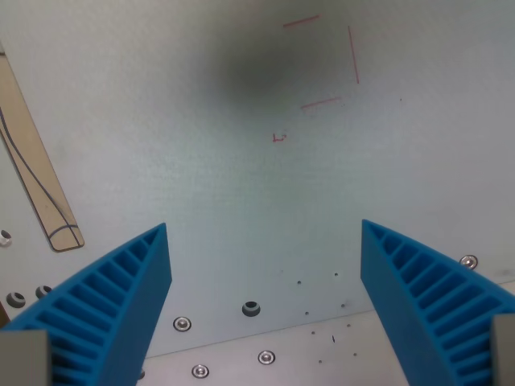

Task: Move in gripper positive x

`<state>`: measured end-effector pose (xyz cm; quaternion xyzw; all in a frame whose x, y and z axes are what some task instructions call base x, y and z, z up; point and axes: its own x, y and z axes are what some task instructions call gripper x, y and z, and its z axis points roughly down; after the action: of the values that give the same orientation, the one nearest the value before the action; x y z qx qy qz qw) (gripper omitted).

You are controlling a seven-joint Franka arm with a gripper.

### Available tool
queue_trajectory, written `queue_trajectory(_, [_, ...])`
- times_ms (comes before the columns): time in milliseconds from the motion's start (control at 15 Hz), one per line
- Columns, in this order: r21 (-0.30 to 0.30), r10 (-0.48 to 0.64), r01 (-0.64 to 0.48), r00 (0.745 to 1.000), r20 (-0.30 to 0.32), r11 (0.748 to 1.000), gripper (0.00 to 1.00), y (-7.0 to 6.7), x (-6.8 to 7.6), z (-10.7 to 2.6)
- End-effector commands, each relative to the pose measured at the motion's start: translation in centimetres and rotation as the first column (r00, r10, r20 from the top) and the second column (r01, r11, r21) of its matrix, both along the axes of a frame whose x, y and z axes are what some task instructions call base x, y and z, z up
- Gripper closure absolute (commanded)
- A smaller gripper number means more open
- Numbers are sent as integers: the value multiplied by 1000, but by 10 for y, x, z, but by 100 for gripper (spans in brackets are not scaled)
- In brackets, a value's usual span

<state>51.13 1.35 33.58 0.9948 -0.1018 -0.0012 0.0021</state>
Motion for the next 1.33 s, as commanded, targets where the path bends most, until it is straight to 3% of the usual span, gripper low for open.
queue_trajectory(67, [0,0,0,1000,3,1000,0,-1,5,1])
queue_trajectory(1333, [0,0,0,1000,3,1000,0,-20,98,1])
